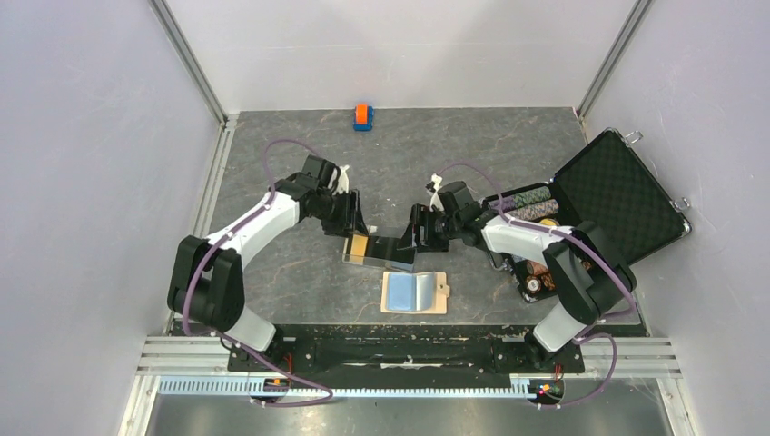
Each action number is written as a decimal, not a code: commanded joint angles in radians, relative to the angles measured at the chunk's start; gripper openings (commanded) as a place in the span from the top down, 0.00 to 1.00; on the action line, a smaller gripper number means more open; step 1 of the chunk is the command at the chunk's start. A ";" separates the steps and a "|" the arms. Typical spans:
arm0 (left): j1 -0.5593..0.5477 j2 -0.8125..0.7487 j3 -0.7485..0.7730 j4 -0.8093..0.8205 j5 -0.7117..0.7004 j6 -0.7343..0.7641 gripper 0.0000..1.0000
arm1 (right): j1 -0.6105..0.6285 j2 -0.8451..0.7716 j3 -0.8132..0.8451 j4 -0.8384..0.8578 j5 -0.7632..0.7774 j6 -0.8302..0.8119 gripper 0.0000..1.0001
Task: Put the credit cards into the card holder
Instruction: Move the storage box to the center of the board, then pick up the credit card from the storage box.
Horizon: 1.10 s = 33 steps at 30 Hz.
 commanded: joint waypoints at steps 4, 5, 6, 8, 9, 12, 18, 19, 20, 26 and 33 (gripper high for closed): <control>-0.006 0.063 -0.080 0.126 0.136 -0.141 0.45 | 0.020 0.023 0.029 0.131 -0.035 0.068 0.32; -0.007 0.073 -0.081 0.141 0.146 -0.148 0.45 | 0.021 0.020 0.019 0.146 -0.039 0.076 0.33; -0.007 0.083 -0.082 0.149 0.150 -0.153 0.46 | 0.022 0.019 0.007 0.173 -0.046 0.084 0.33; -0.010 0.109 -0.087 0.168 0.148 -0.160 0.46 | 0.024 0.016 -0.022 0.233 -0.064 0.117 0.34; -0.011 0.124 -0.092 0.172 0.143 -0.170 0.47 | 0.022 0.016 -0.039 0.278 -0.078 0.140 0.37; -0.018 0.173 -0.095 0.194 0.147 -0.179 0.49 | 0.024 0.015 -0.073 0.330 -0.097 0.180 0.42; -0.048 0.232 -0.088 0.198 0.090 -0.175 0.49 | 0.025 -0.001 -0.104 0.339 -0.094 0.190 0.45; -0.055 0.239 -0.087 0.200 0.088 -0.177 0.49 | 0.025 -0.001 -0.106 0.339 -0.095 0.190 0.46; -0.063 0.249 -0.083 0.204 0.093 -0.187 0.49 | 0.025 -0.002 -0.108 0.344 -0.097 0.192 0.46; -0.130 0.284 -0.043 0.226 0.123 -0.233 0.58 | 0.026 0.002 -0.110 0.356 -0.109 0.193 0.55; -0.159 0.298 0.013 0.153 0.082 -0.208 0.75 | 0.025 -0.014 -0.121 0.357 -0.108 0.186 0.66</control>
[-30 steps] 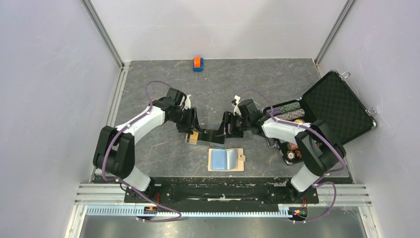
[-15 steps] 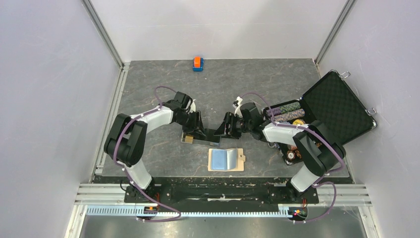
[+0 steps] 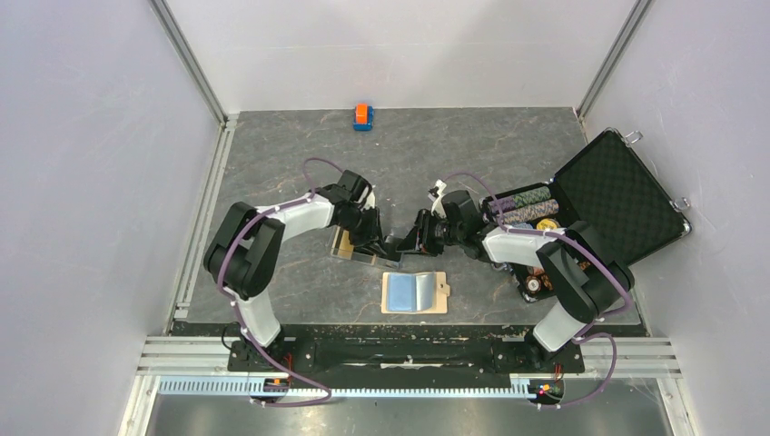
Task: Put the credit cards into the card holder
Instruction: Pick up the credit card from the storage box.
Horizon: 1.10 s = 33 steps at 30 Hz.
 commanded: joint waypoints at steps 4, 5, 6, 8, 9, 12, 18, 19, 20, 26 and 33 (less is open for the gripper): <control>-0.034 0.031 0.096 -0.124 -0.059 0.028 0.76 | 0.007 -0.047 -0.003 0.061 -0.031 -0.010 0.70; -0.036 0.029 0.102 -0.135 -0.065 0.034 0.77 | 0.007 -0.048 -0.004 0.061 -0.032 -0.011 0.71; -0.037 0.026 0.106 -0.141 -0.067 0.039 0.79 | 0.007 -0.049 -0.005 0.062 -0.032 -0.011 0.72; -0.041 0.018 0.114 -0.153 -0.070 0.046 0.85 | 0.007 -0.049 -0.007 0.062 -0.031 -0.011 0.73; -0.042 0.015 0.117 -0.156 -0.067 0.049 0.87 | 0.007 -0.049 -0.007 0.062 -0.031 -0.013 0.73; -0.045 -0.002 0.121 -0.156 -0.051 0.049 0.96 | 0.007 -0.050 -0.009 0.061 -0.032 -0.011 0.74; -0.045 -0.008 0.119 -0.137 0.000 0.037 0.97 | 0.007 -0.052 -0.013 0.061 -0.030 -0.011 0.74; -0.045 -0.014 0.118 -0.137 -0.015 0.035 0.92 | 0.007 -0.052 -0.013 0.059 -0.028 -0.010 0.74; -0.045 -0.021 0.118 -0.145 -0.039 0.035 0.79 | 0.007 -0.052 -0.014 0.057 -0.027 -0.011 0.74; -0.046 -0.038 0.109 -0.170 -0.155 0.056 0.66 | 0.007 -0.051 -0.016 0.055 -0.028 -0.013 0.74; -0.048 0.043 0.125 -0.180 -0.168 0.075 0.67 | 0.007 -0.048 -0.017 0.055 -0.033 -0.018 0.81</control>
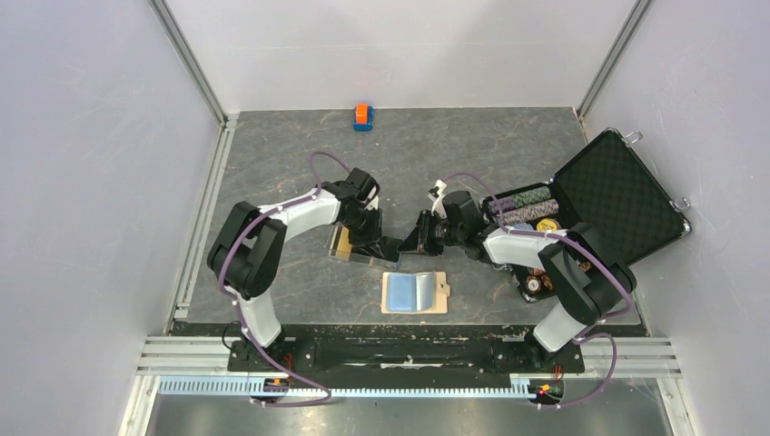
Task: Put the credit cards into the card holder
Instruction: Pick up the credit card from the storage box.
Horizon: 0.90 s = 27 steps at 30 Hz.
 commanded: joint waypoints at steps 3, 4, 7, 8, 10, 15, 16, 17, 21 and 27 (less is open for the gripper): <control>-0.011 0.049 0.042 -0.003 -0.011 0.050 0.72 | 0.006 -0.036 -0.008 0.044 -0.025 -0.017 0.83; -0.013 0.048 0.041 0.003 -0.002 0.050 0.75 | 0.006 -0.037 -0.008 0.044 -0.025 -0.017 0.84; -0.017 0.038 0.035 0.019 0.031 0.046 0.87 | 0.006 -0.034 -0.006 0.044 -0.026 -0.018 0.87; -0.019 0.033 0.032 0.025 0.037 0.043 0.94 | 0.006 -0.034 -0.006 0.044 -0.027 -0.018 0.88; -0.024 0.020 0.032 0.027 0.040 0.038 0.98 | 0.006 -0.033 -0.005 0.044 -0.028 -0.018 0.89; -0.032 -0.020 0.050 -0.007 0.004 0.037 0.98 | 0.006 -0.036 -0.005 0.044 -0.028 -0.021 0.91; -0.034 -0.024 0.059 -0.022 -0.006 0.041 0.98 | 0.006 -0.036 -0.006 0.045 -0.028 -0.020 0.91; -0.037 -0.027 0.067 -0.036 -0.019 0.048 0.98 | 0.006 -0.037 -0.006 0.044 -0.027 -0.020 0.91; -0.053 -0.031 0.081 -0.063 -0.049 0.064 0.88 | 0.006 -0.038 -0.012 0.045 -0.027 -0.020 0.91; -0.074 0.001 0.090 -0.075 -0.050 0.074 0.67 | 0.006 -0.039 -0.017 0.047 -0.028 -0.021 0.91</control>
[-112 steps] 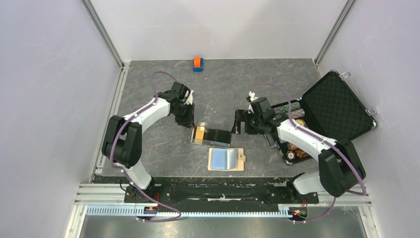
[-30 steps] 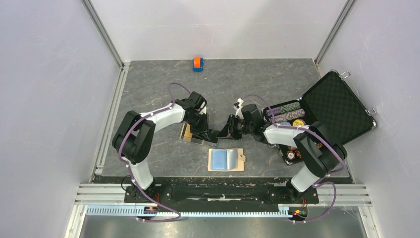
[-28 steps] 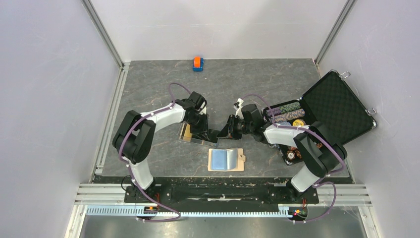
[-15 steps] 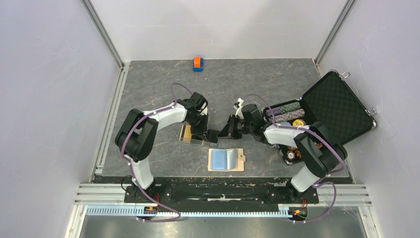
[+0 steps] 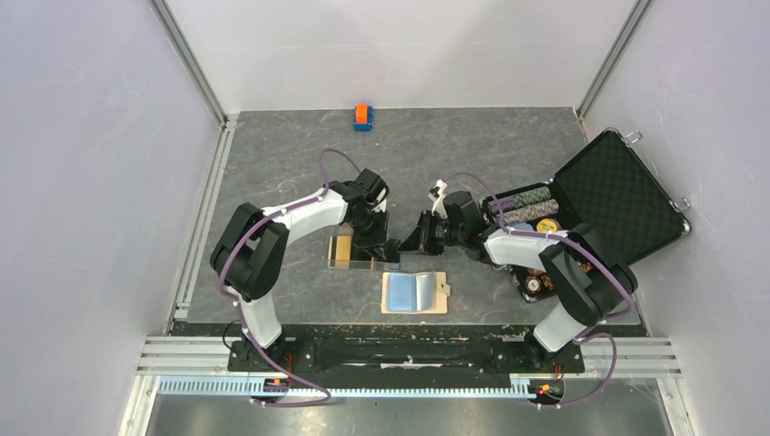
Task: Put the credit cards into the card holder
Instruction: Pick up the credit card from the storage box.
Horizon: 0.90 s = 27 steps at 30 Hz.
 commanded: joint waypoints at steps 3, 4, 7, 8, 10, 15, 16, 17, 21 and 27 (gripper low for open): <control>-0.027 0.017 0.052 -0.023 -0.016 0.053 0.65 | 0.006 -0.035 -0.015 0.036 -0.028 -0.021 0.91; -0.030 0.029 0.062 -0.036 -0.031 0.060 0.65 | 0.006 -0.034 -0.017 0.036 -0.029 -0.020 0.91; -0.041 0.059 0.096 -0.074 -0.072 0.085 0.64 | 0.006 -0.036 -0.020 0.039 -0.030 -0.021 0.91; -0.044 0.069 0.106 -0.083 -0.078 0.091 0.64 | 0.006 -0.036 -0.021 0.040 -0.030 -0.021 0.91; -0.049 0.087 0.122 -0.097 -0.083 0.102 0.63 | 0.005 -0.036 -0.023 0.041 -0.032 -0.021 0.91; -0.064 0.103 0.144 -0.107 -0.088 0.117 0.68 | 0.005 -0.035 -0.023 0.042 -0.034 -0.022 0.91; -0.066 0.099 0.147 -0.109 -0.087 0.116 0.73 | 0.006 -0.033 -0.023 0.041 -0.036 -0.023 0.91; -0.067 0.095 0.149 -0.109 -0.084 0.114 0.78 | 0.005 -0.033 -0.021 0.042 -0.038 -0.023 0.91; -0.068 0.074 0.155 -0.102 -0.063 0.101 0.97 | 0.005 -0.031 -0.020 0.042 -0.041 -0.023 0.91; -0.066 0.002 0.134 -0.054 -0.039 0.054 0.98 | 0.005 -0.031 -0.018 0.040 -0.043 -0.025 0.91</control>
